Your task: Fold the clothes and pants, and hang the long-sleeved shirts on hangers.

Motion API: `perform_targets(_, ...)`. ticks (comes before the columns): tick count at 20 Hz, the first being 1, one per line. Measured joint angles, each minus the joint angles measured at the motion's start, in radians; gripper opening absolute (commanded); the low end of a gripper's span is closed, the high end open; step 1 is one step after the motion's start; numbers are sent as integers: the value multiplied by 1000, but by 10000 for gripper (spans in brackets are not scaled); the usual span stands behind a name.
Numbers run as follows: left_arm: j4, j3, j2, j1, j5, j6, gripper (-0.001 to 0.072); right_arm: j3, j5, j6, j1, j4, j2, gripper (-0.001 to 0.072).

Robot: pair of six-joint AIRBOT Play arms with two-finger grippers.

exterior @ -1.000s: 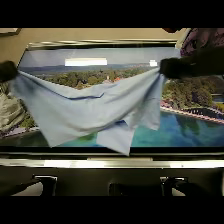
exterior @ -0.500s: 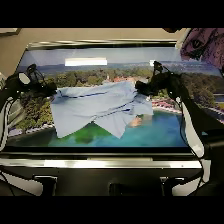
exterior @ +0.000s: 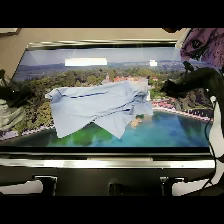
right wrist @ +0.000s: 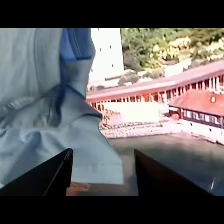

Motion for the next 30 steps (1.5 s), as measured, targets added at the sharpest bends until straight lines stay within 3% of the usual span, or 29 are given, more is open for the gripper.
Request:
perform_targets(6,-59,-135,79,48,-36,30,532,-128,14,-133,-13,149,-78,448)
perform_targets(9,-68,-150,88,53,-45,32,533,-147,38,-165,25,199,-122,401)
perform_targets(10,-70,-152,89,55,-51,31,533,-150,54,-172,40,210,-132,344)
perform_targets(13,-72,-173,92,58,-84,3,533,-156,93,-184,74,226,-148,35)
perform_targets(17,-110,-291,94,59,-93,44,533,-157,96,-190,89,232,-141,30)
perform_targets(23,-217,-505,94,55,-5,149,533,-158,55,-193,94,227,-56,31)
perform_targets(30,-262,-597,83,6,31,187,530,-158,35,-172,94,214,15,31)
